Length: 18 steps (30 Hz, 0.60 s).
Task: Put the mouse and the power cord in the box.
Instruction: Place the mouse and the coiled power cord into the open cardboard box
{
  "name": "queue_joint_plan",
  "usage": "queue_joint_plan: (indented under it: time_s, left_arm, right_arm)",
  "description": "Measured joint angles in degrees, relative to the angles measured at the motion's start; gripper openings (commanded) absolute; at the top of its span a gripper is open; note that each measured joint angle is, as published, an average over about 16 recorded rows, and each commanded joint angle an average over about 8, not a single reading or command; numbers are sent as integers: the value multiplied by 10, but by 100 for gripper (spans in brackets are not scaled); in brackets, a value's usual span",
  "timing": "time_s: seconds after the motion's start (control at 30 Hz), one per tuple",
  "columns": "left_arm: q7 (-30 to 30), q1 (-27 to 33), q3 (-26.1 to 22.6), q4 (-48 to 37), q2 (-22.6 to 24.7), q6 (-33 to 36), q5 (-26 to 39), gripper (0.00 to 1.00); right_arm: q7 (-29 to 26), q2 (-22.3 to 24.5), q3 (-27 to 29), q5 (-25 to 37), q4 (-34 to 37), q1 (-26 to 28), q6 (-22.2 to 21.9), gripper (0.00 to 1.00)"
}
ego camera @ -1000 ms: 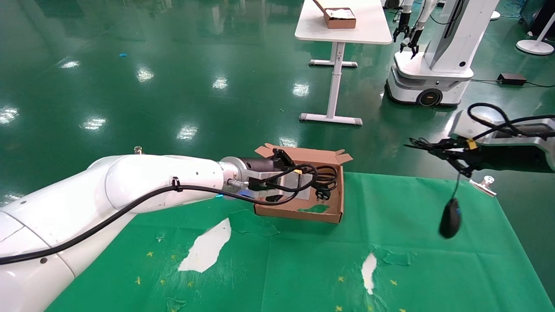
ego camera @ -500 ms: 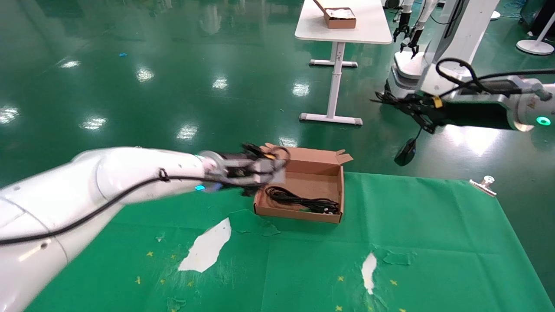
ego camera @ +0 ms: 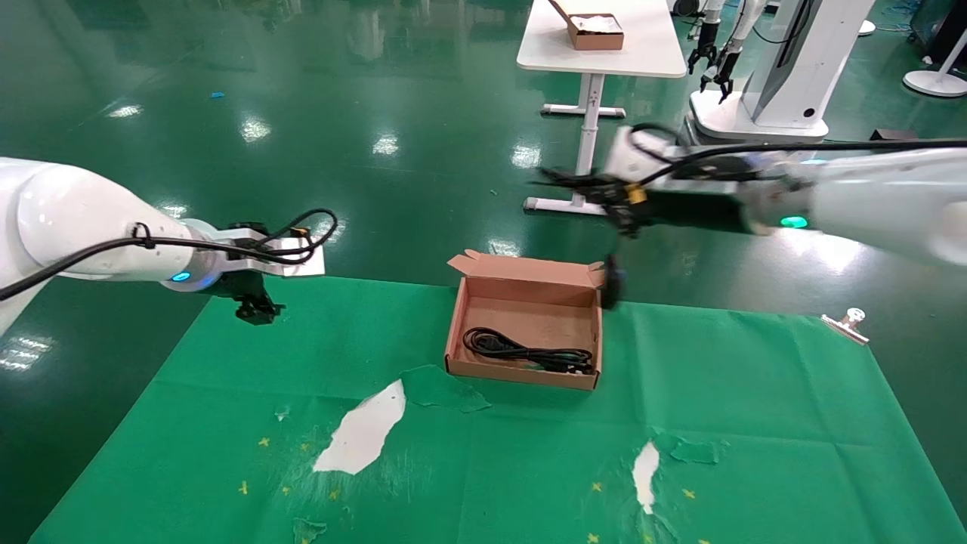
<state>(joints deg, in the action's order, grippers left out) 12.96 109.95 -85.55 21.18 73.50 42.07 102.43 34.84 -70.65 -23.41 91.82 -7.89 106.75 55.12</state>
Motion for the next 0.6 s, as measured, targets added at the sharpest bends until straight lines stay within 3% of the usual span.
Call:
queue_joint_plan:
  time_s: [0.23,0.47,0.5,0.53,0.6]
  left_arm:
    - [70,5,-18,75,-31,13,37,100]
    - [144,6,-34,155,-62,18,79,100]
    - [154,6,-36,165,-66,19,85,100]
    - [164,7,-38,175,-70,20,90,100]
    - [181,7,-41,192,-76,21,101,100]
  right_arm:
    - [17,-51,0,-12,1,-37,-23,0]
    - [-3,-77,-29,-10,-23,-82,-68,0]
    - [-9,-79,-35,-9,-28,-88,-75,2]
    - [-16,-80,-42,-8,-33,-95,-82,11]
    - [-28,-82,-56,-5,-43,-107,-98,36]
